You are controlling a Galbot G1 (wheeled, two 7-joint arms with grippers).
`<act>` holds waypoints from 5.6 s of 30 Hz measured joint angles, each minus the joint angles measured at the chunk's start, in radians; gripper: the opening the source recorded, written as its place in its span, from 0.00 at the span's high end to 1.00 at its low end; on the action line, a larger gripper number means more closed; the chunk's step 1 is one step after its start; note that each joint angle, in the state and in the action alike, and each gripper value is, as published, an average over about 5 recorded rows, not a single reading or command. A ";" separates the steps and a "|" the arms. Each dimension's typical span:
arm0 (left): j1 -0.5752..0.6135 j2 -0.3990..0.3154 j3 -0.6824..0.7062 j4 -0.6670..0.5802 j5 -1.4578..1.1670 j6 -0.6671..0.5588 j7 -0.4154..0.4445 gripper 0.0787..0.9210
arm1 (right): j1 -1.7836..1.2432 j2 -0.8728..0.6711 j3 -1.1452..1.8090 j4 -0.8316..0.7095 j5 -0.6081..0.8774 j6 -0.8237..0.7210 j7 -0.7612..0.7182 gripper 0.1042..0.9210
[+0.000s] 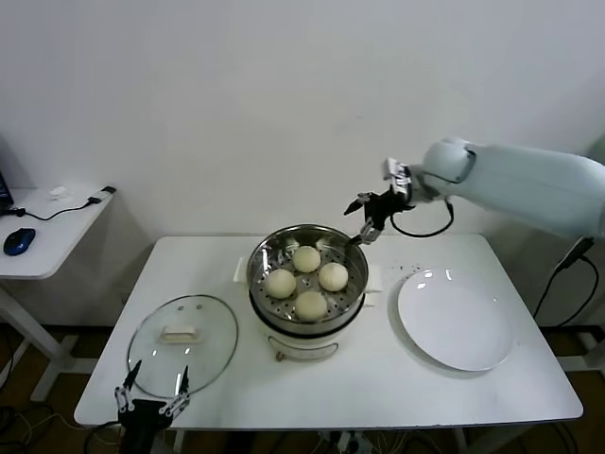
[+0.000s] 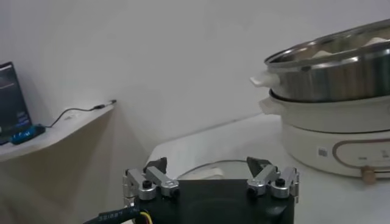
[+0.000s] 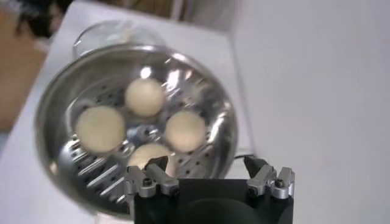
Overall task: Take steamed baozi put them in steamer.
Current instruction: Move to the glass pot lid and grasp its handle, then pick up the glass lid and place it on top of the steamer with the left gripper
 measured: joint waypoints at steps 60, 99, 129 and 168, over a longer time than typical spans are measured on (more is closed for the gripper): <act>-0.362 0.065 0.027 0.387 1.368 0.020 -0.130 0.12 | -1.913 0.096 2.137 0.319 -0.543 0.118 0.474 0.12; -0.556 0.111 0.072 0.606 1.276 0.075 -0.185 0.79 | -1.978 0.168 2.207 0.275 -0.650 0.173 0.446 0.12; -0.374 0.374 0.103 0.042 1.077 0.357 -0.064 0.91 | -1.917 0.162 2.204 0.209 -0.686 0.186 0.449 0.12; -0.961 -0.013 0.831 0.287 1.517 0.788 0.389 0.91 | -1.848 0.185 2.201 0.107 -0.750 0.222 0.440 0.12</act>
